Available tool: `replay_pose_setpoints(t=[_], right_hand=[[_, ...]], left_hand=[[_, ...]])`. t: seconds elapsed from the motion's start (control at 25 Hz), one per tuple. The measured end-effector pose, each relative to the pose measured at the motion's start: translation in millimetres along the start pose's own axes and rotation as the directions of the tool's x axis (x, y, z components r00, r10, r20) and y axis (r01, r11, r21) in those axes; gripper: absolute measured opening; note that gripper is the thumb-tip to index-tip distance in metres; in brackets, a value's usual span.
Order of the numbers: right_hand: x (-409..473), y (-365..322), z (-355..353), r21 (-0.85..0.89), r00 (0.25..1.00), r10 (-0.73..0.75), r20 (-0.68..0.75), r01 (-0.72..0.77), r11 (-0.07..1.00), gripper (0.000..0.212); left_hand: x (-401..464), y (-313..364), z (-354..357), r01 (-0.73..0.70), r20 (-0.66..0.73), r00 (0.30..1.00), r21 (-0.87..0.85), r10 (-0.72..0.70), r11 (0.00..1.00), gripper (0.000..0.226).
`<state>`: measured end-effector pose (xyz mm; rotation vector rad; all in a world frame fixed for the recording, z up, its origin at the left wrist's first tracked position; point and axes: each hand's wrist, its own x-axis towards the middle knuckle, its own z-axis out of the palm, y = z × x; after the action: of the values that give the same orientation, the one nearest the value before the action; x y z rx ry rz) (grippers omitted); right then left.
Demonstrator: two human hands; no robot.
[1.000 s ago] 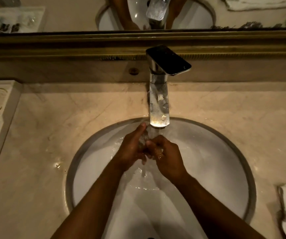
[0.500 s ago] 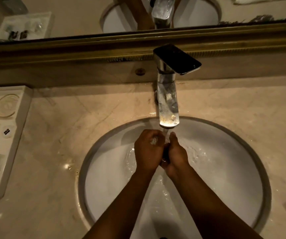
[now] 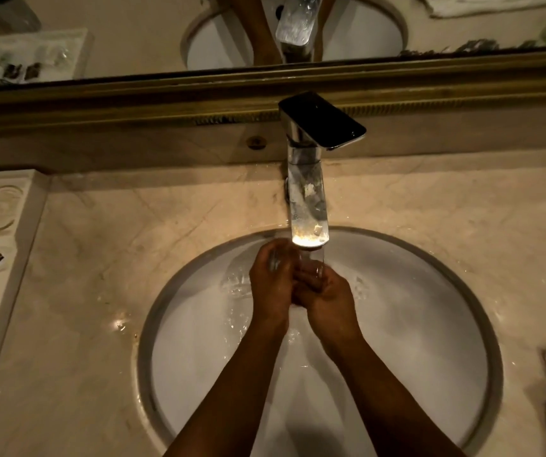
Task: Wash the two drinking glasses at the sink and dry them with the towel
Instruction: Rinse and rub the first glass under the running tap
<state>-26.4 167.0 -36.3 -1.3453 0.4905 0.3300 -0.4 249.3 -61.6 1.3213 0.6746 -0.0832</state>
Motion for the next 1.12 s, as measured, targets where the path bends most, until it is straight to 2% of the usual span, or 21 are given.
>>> replay_pose_setpoints(t=[0.08,0.16,0.24,0.32,0.4,0.44,0.52,0.64,0.72,0.76,0.8,0.88,0.96,1.04,1.12], right_hand=[[5,-4,-5,-0.113,0.999,-0.044,-0.012,0.043,0.993,0.024],[6,-7,-5,-0.123,0.999,-0.039,-0.004,0.038,0.992,0.016],[0,-7,-4,-0.066,0.999,-0.035,-0.022,0.033,0.997,0.013],[-3,-5,-2,0.182,0.998,0.056,-0.038,-0.048,0.982,0.017],[-2,-5,-3,0.518,0.975,0.219,0.019,-0.197,0.832,0.021],[0,-4,-6,0.636,0.956,0.286,0.062,-0.258,0.727,0.021],[2,-2,-12,0.739,0.919,0.370,0.138,-0.344,0.579,0.021],[4,6,-17,0.752,0.883,0.436,0.173,-0.405,0.521,0.020],[2,13,-19,0.770,0.856,0.483,0.186,-0.432,0.470,0.014],[0,17,-19,0.788,0.845,0.498,0.194,-0.436,0.434,0.016],[-1,19,-19,0.804,0.841,0.503,0.199,-0.433,0.406,0.019],[-2,21,-16,0.809,0.844,0.499,0.196,-0.426,0.404,0.022],[-4,21,-8,0.792,0.858,0.487,0.164,-0.409,0.454,0.021],[-7,19,-2,0.763,0.883,0.456,0.108,-0.368,0.532,0.022],[-7,12,2,0.712,0.906,0.422,0.045,-0.325,0.622,0.026]], left_hand=[[-1,-3,-3,0.091,0.092,0.992,-0.055,-0.086,0.994,0.020],[2,-3,-7,0.162,0.083,0.984,-0.083,-0.155,0.983,0.030],[5,-3,-9,0.240,0.135,0.967,-0.187,-0.217,0.953,0.030],[7,-1,-8,0.302,0.213,0.946,-0.306,-0.245,0.903,0.038],[9,0,-6,0.320,0.231,0.939,-0.311,-0.255,0.895,0.039],[10,1,-6,0.310,0.244,0.938,-0.273,-0.246,0.911,0.037],[13,6,-9,0.312,0.316,0.915,-0.157,-0.251,0.937,0.035],[20,24,-17,0.380,0.486,0.784,0.114,-0.385,0.918,0.037],[20,29,-19,0.325,0.577,0.717,0.220,-0.392,0.920,0.029],[17,28,-19,0.261,0.592,0.725,0.238,-0.353,0.935,0.023],[13,27,-16,0.174,0.568,0.765,0.270,-0.303,0.947,0.019],[4,24,-10,0.028,0.417,0.886,0.384,-0.200,0.923,0.031],[-4,24,-6,0.023,0.245,0.960,0.410,-0.134,0.912,0.035],[-12,25,-11,0.026,0.203,0.975,0.307,-0.093,0.951,0.027],[-18,23,-18,-0.024,0.237,0.971,0.241,-0.035,0.970,0.021]])
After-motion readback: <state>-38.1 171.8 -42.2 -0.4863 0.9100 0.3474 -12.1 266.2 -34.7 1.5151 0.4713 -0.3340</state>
